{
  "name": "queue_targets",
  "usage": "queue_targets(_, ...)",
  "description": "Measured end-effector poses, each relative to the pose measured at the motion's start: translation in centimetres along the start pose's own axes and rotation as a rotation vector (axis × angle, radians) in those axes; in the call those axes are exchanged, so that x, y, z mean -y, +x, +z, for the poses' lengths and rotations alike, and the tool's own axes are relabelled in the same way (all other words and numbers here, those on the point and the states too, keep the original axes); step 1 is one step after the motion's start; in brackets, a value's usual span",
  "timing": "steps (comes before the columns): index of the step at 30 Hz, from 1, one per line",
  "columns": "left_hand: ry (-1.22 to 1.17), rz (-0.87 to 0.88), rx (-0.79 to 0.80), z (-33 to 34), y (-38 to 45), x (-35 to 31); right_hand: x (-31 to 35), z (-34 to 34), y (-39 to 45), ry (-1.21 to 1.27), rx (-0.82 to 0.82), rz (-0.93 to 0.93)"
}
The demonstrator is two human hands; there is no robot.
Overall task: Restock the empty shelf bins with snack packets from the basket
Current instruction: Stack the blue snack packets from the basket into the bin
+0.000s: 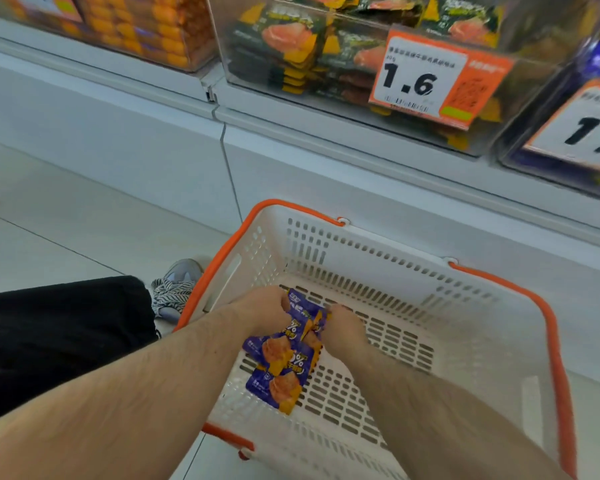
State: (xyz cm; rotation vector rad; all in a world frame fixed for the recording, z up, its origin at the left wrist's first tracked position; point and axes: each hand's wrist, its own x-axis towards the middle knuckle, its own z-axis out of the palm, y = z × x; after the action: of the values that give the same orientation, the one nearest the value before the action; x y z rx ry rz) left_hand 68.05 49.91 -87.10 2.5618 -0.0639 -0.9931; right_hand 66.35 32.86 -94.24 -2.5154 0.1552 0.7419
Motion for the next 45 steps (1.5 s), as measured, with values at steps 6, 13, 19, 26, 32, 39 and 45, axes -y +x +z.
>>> queue_targets(6,0.08,0.09,-0.131,-1.0,-1.1,-0.7,0.5,3.2,0.0,0.154,0.012,0.005)
queue_targets(13,0.093,0.028,-0.061,-0.6,-0.2,0.9,2.6,6.1,2.3,0.509,0.144,0.22)
queue_targets(19,0.077,-0.009,-0.059,-0.1,0.4,1.4,2.9,7.0,2.0,0.37,0.201,0.185)
queue_targets(26,-0.046,-0.016,-0.203,-1.4,-0.9,-1.9,2.2,-5.2,-1.9,0.388,-0.008,0.002)
queue_targets(32,-0.445,0.279,-0.08,-3.8,-3.8,-8.1,0.6,-16.5,-7.9,0.559,-0.239,-0.109)
queue_targets(39,-0.935,0.507,-0.217,-5.7,-8.5,-15.4,0.2,-23.7,-17.4,0.717,-0.678,-0.165)
queue_targets(45,-1.201,0.644,-0.204,-7.7,-12.1,-22.5,0.1,-26.1,-22.7,0.849,-0.666,-0.282)
